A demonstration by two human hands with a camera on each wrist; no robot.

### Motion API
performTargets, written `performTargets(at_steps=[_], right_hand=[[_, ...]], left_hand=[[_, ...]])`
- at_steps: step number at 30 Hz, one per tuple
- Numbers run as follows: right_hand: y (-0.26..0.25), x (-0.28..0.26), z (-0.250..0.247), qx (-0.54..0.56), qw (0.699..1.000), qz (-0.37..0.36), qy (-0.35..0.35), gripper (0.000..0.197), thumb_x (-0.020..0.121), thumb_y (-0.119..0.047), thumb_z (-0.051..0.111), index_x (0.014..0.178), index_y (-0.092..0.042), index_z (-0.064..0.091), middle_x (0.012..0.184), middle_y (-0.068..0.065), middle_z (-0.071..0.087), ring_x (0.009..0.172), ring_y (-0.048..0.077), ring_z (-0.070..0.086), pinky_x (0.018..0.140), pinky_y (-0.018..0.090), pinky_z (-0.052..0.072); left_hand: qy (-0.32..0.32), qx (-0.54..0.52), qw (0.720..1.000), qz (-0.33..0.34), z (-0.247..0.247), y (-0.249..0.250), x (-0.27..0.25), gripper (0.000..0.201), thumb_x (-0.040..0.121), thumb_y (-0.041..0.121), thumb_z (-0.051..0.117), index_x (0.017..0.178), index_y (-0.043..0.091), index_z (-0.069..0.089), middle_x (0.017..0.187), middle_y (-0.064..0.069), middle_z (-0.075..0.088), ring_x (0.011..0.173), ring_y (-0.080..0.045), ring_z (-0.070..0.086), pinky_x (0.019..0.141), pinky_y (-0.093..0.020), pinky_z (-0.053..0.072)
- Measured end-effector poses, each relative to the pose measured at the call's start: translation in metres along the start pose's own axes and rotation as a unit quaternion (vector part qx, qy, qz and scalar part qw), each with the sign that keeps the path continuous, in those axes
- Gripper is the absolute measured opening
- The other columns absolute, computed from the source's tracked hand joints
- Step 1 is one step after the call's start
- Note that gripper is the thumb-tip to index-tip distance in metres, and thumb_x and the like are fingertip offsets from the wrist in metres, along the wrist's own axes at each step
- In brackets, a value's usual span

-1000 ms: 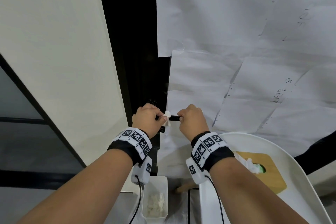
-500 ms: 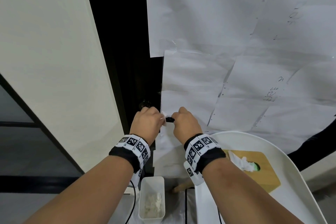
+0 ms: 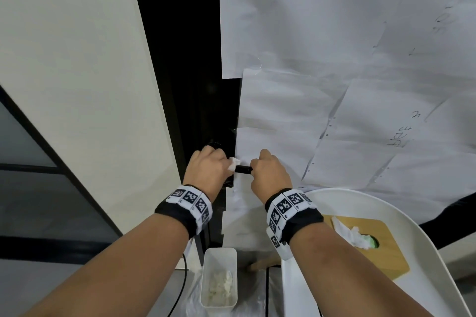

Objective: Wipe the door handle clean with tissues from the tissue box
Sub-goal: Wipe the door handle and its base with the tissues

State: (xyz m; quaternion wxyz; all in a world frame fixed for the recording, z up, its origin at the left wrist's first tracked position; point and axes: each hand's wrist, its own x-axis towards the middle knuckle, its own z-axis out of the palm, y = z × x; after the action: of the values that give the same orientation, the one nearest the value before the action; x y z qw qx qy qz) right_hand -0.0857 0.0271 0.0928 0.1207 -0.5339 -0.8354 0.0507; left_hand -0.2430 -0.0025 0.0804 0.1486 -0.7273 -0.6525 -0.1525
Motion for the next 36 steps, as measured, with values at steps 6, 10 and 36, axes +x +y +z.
performTargets(at_steps=[6, 10, 36], right_hand=[[0.001, 0.002, 0.001, 0.000, 1.000, -0.002, -0.002, 0.019, 0.078, 0.008, 0.043, 0.084, -0.002, 0.058, 0.101, 0.011, 0.046, 0.077, 0.021, 0.034, 0.059, 0.033, 0.035], [0.002, 0.003, 0.000, 0.004, 1.000, -0.008, -0.011, 0.018, 0.080, 0.007, 0.043, 0.085, -0.002, 0.058, 0.101, 0.011, 0.045, 0.078, 0.022, 0.034, 0.060, 0.033, 0.033], [0.004, 0.007, 0.002, -0.002, 1.000, -0.018, -0.007, 0.015, 0.079, 0.005, 0.045, 0.082, -0.003, 0.058, 0.097, 0.010, 0.046, 0.076, 0.021, 0.035, 0.059, 0.034, 0.037]], left_hand=[[0.017, -0.008, 1.000, -0.025, -0.004, -0.032, -0.014, 0.023, 0.065, 0.027, 0.084, 0.085, 0.022, 0.075, 0.083, 0.004, 0.065, 0.075, -0.025, 0.056, 0.059, -0.033, 0.043], [0.004, -0.012, 1.000, -0.026, 0.001, -0.022, -0.008, 0.022, 0.062, 0.024, 0.086, 0.080, 0.017, 0.074, 0.076, 0.001, 0.060, 0.071, -0.024, 0.054, 0.057, -0.032, 0.044], [0.009, -0.138, 0.958, -0.250, -0.007, -0.029, 0.006, 0.034, 0.095, 0.037, 0.050, 0.083, 0.011, 0.069, 0.064, -0.006, 0.065, 0.063, -0.024, 0.059, 0.055, -0.026, 0.038]])
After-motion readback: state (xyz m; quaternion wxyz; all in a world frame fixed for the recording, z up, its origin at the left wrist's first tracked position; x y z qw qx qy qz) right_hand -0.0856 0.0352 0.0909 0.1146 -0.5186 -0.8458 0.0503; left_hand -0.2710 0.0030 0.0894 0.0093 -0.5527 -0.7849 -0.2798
